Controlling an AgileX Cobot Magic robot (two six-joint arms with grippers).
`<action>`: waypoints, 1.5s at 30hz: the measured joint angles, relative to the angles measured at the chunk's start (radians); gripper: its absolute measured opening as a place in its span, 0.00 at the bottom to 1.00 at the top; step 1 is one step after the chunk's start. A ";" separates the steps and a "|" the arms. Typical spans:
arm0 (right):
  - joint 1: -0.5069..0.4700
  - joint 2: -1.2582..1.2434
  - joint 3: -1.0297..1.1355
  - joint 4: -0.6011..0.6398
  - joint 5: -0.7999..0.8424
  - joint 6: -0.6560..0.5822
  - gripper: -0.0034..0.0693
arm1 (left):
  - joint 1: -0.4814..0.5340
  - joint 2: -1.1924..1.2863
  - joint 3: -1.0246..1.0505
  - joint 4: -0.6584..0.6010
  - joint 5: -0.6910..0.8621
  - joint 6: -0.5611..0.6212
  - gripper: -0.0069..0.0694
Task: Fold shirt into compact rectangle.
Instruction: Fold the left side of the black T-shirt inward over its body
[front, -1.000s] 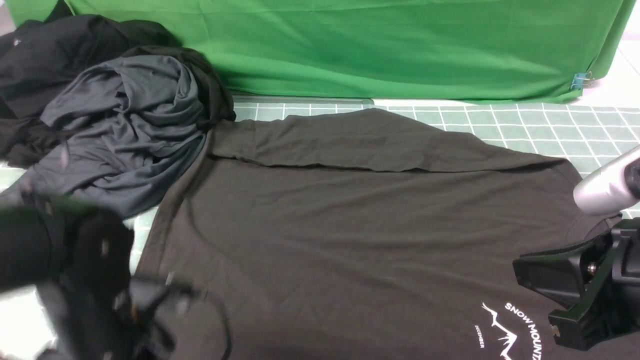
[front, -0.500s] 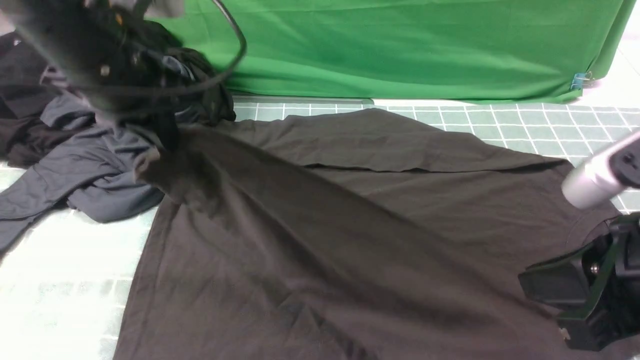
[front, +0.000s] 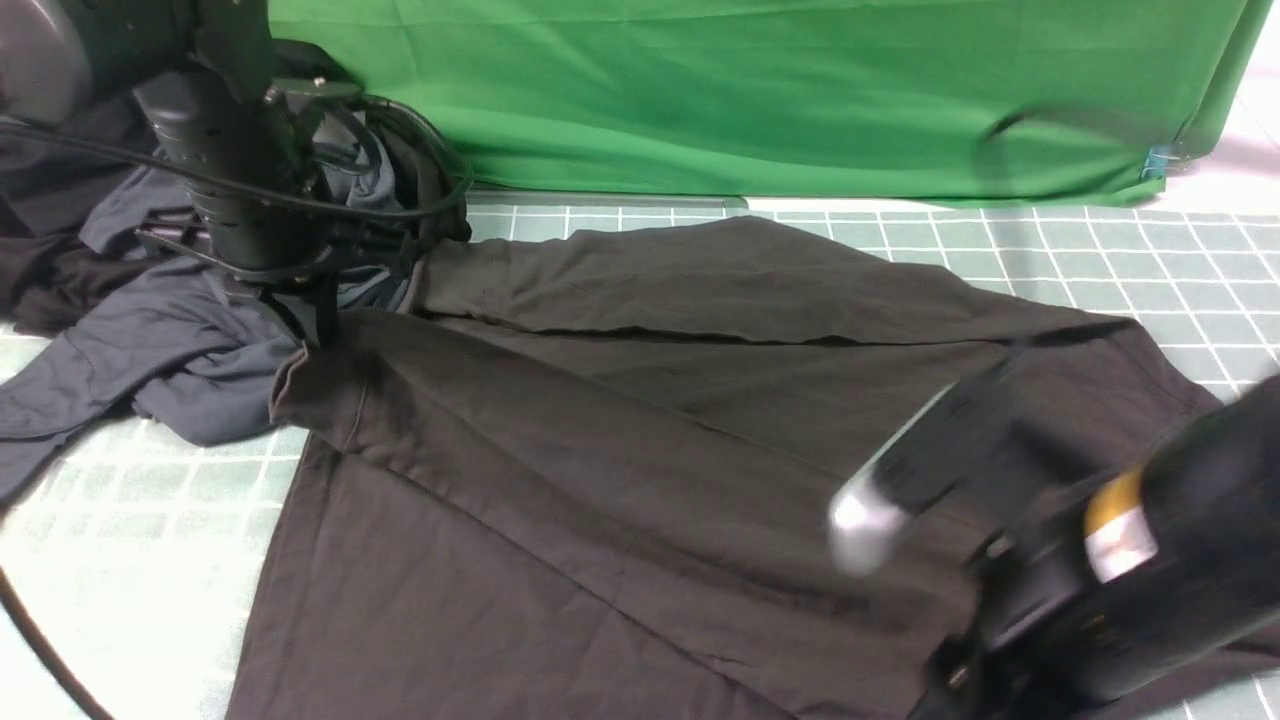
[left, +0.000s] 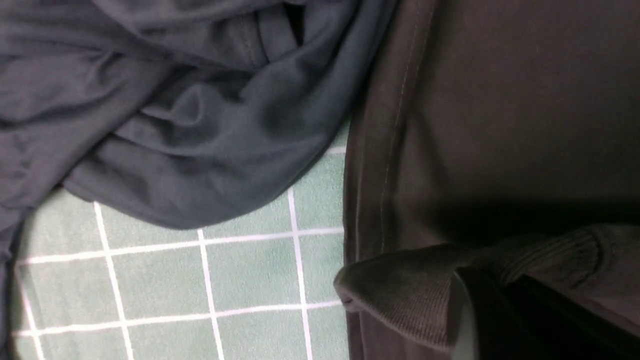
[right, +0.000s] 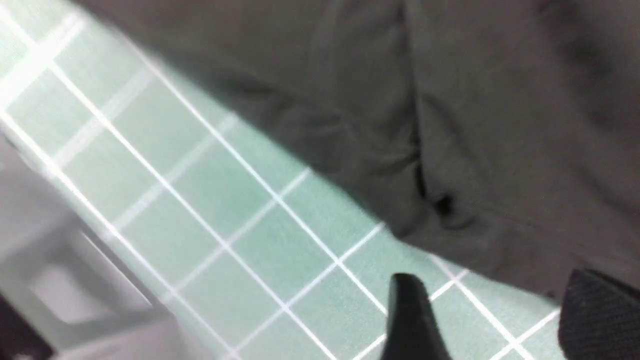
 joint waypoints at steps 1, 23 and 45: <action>0.008 0.032 0.007 -0.020 -0.003 0.014 0.58 | 0.000 0.000 -0.001 -0.001 0.000 0.000 0.10; 0.003 0.267 0.052 -0.116 -0.132 0.092 0.08 | 0.001 0.000 -0.003 -0.079 0.028 0.011 0.10; 0.002 -0.139 0.302 0.073 -0.076 0.125 0.16 | -0.071 0.013 0.035 -0.063 0.038 0.049 0.10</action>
